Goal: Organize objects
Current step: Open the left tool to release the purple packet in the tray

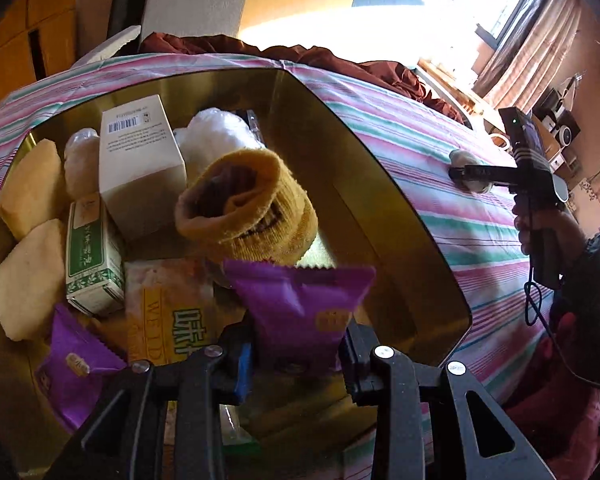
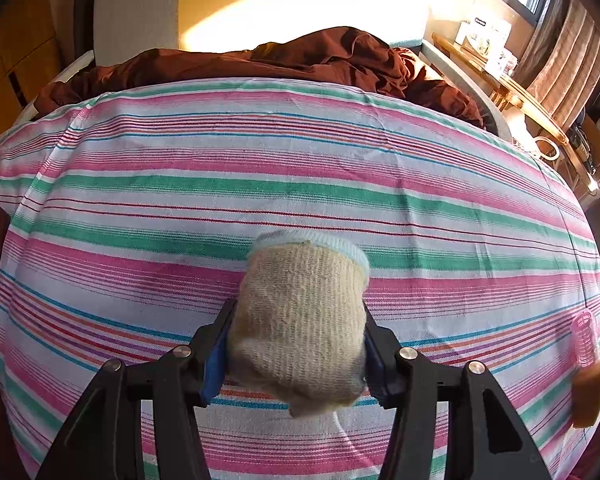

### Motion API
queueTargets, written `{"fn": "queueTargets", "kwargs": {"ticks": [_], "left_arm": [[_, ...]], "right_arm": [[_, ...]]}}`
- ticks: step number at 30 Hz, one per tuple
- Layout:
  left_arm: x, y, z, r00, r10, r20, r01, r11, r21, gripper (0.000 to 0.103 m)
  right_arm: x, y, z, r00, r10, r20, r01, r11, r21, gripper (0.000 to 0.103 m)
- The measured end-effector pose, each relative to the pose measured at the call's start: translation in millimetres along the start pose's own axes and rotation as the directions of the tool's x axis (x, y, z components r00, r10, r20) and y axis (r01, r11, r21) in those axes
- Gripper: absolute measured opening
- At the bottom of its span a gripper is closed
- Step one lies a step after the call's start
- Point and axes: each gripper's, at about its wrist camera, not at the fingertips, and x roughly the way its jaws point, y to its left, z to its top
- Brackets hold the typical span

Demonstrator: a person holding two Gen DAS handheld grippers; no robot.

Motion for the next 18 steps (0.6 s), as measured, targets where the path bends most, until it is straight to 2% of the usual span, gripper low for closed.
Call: {"fn": "queueTargets", "kwargs": {"ticks": [2,4,10,13,18], "left_arm": [[-1,-3,-1,1.0,0.017,0.014,-0.017,1.0,0.021,0.051],[-5,-4,-2,0.999,0.006,0.032,-0.007,1.0,0.024,0.055],[-27,4,-4,0.995,0.02,0.094,-0.02,1.0,0.001,0.055],[-45,18,-7,0.99,0.052,0.133,-0.05,0.999,-0.015,0.055],[-76,57,-16,0.975,0.115,0.187,-0.091,0.987,-0.134,0.055]], "right_arm": [[0,0,0,1.0,0.0,0.0,0.0,1.0,0.0,0.055],[0,1,1,1.0,-0.001,0.001,0.001,1.0,-0.001,0.055],[0,3,1,1.0,-0.012,0.004,0.012,1.0,-0.004,0.055],[-1,5,2,1.0,-0.028,0.008,0.028,1.0,-0.01,0.054],[-3,8,1,0.999,-0.046,0.003,0.046,0.999,0.0,0.054]]}}
